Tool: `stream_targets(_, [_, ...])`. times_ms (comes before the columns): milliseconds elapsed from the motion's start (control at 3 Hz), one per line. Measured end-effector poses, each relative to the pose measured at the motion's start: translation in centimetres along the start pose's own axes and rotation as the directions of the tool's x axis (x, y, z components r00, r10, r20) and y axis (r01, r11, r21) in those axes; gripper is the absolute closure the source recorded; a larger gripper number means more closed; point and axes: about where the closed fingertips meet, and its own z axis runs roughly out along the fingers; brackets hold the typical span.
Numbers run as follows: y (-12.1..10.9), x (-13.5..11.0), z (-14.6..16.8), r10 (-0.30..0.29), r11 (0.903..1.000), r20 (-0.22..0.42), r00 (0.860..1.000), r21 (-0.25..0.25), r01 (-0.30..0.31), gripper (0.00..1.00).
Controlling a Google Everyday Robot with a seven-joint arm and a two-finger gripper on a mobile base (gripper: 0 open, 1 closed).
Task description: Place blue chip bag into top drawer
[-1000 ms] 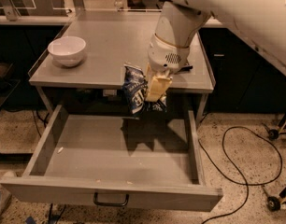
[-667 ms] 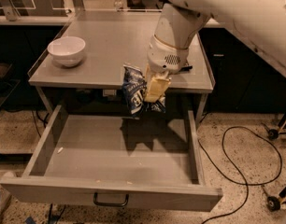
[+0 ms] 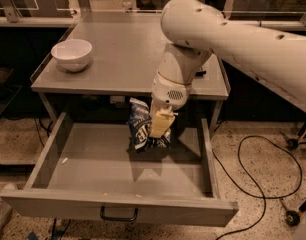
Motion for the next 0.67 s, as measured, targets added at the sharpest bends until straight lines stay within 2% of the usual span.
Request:
stream_targets(333, [-0.03, 0.11, 2.82, 0.023, 0.9968, 0.017, 1.000, -0.077, -0.022, 1.00])
stream_targets(667, [-0.03, 0.11, 2.83, 0.023, 0.9968, 0.017, 1.000, -0.077, -0.022, 1.00])
